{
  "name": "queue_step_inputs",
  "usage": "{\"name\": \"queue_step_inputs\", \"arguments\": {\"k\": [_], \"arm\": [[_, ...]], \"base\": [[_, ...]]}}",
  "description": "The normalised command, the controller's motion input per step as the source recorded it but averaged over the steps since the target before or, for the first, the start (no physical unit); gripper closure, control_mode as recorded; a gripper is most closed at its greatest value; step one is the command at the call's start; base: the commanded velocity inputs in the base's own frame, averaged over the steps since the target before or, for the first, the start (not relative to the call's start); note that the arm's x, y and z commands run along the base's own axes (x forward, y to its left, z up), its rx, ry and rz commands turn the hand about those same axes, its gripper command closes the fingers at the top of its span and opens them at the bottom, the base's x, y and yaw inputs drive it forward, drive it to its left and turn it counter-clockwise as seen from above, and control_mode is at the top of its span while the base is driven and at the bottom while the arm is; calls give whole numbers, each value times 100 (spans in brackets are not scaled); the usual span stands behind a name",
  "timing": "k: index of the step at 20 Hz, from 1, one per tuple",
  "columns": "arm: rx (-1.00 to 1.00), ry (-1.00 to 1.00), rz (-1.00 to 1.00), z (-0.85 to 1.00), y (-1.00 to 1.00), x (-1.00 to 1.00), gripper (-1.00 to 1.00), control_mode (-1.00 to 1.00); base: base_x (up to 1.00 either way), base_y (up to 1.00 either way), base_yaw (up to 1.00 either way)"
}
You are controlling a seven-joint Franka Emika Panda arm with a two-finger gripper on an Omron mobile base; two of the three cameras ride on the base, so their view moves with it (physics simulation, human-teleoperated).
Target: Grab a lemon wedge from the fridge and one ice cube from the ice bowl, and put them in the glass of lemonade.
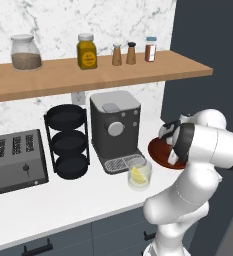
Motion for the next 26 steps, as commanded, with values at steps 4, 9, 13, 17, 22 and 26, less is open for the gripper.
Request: {"name": "queue_step_inputs", "arguments": {"k": [4,9,13,17,22,26], "arm": [[0,0,0,0,-13,0,-100,-100],[0,0,0,0,-1,0,-100,-100],[0,0,0,0,0,4,-100,-100],[0,0,0,0,0,12,-100,-100],[0,2,0,0,0,9,-100,-100],[0,3,0,0,0,3,-100,-100]], "base": [[0,0,0],[0,0,0],[0,0,0],[0,0,0],[0,0,0],[0,0,0]]}}
